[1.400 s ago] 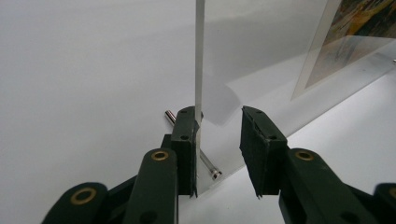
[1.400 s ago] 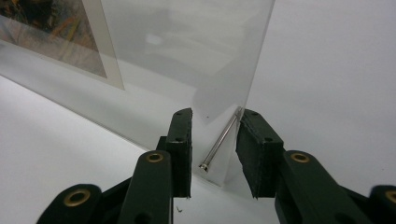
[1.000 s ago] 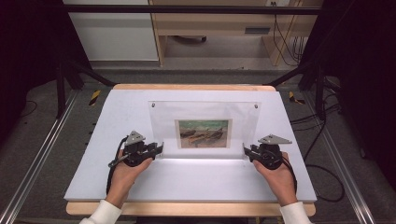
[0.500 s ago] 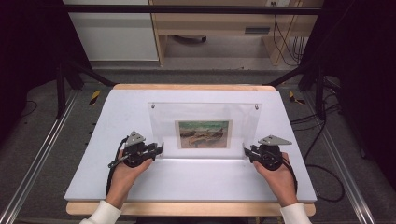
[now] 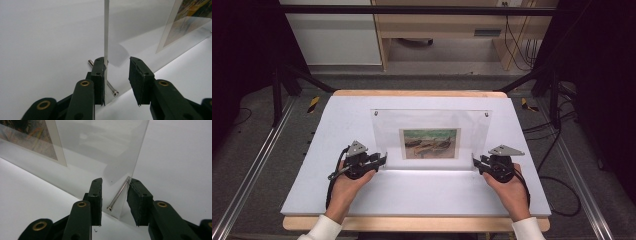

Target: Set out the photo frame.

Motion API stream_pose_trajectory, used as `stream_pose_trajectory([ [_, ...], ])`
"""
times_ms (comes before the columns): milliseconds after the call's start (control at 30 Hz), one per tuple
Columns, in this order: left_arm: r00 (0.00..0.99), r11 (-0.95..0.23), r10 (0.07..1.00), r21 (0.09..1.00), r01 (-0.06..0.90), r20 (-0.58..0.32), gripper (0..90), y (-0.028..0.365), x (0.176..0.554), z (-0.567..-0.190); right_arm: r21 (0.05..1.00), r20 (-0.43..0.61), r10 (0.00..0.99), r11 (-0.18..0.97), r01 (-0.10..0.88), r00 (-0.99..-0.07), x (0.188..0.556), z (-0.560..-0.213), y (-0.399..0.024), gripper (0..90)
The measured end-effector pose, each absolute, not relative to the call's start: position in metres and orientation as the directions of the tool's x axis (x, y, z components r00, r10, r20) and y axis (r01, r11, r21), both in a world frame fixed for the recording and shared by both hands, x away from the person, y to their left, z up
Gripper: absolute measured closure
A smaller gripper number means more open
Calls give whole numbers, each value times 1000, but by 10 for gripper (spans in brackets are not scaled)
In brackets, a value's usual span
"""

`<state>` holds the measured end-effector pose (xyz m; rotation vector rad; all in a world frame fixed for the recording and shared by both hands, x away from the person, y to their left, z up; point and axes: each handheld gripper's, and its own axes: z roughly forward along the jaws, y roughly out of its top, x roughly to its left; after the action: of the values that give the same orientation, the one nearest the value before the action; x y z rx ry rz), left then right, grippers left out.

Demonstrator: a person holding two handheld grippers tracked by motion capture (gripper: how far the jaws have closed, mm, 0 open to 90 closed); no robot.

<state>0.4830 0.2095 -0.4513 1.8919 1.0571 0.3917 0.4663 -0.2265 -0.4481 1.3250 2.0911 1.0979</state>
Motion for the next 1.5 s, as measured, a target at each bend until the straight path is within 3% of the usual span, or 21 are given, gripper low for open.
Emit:
stream_pose_trajectory([
  [300, 587, -215, 797, 841, 496, -142, 609, 210, 483, -450, 805, 52, 890, 231, 547, -453, 466, -449, -224, 580],
  [800, 584, -213, 802, 853, 476, -126, 314, 208, 486, -452, 806, 50, 894, 227, 547, -445, 470, -450, -220, 309],
  [1200, 581, -207, 806, 866, 455, -113, 164, 208, 488, -452, 825, 29, 888, 238, 513, -458, 473, -451, -219, 114],
  [1500, 594, -202, 798, 883, 423, -102, 98, 206, 487, -448, 849, 35, 907, 194, 491, -419, 473, -444, -219, 101],
])
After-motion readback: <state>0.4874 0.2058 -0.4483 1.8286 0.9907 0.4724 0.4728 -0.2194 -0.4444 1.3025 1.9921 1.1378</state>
